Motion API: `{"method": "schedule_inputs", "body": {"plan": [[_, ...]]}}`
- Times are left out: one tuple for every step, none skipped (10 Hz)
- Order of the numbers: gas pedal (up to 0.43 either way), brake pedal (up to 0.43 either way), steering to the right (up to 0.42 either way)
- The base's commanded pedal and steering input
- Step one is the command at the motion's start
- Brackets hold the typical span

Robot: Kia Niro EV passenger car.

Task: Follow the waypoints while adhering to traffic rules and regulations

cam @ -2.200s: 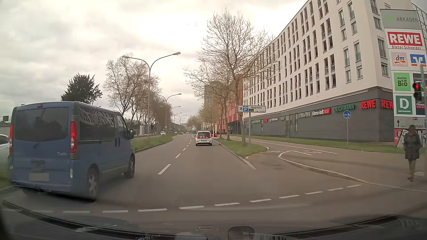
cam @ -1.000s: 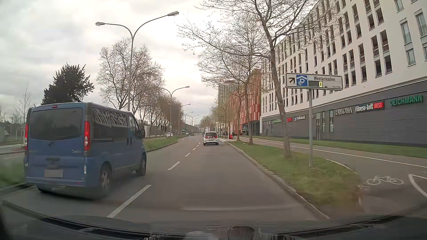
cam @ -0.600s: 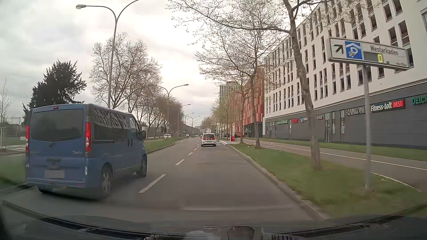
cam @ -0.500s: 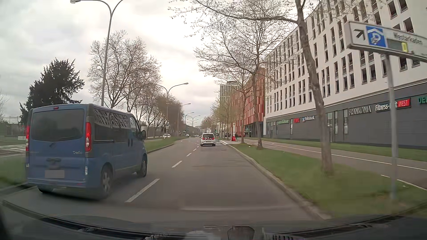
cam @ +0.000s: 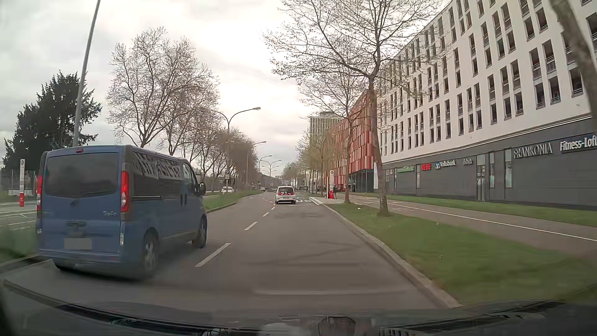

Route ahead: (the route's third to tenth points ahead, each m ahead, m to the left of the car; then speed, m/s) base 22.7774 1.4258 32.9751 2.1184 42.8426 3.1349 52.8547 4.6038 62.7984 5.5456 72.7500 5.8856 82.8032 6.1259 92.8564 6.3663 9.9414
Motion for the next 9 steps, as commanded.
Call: {"method": "schedule_inputs", "body": {"plan": [[0.138, 0.000, -0.004], [0.138, 0.000, -0.004], [0.138, 0.000, -0.004], [0.138, 0.000, -0.004], [0.138, 0.000, -0.005], [0.138, 0.000, -0.005], [0.138, 0.000, -0.005], [0.138, 0.000, -0.006], [0.138, 0.000, -0.006]]}}
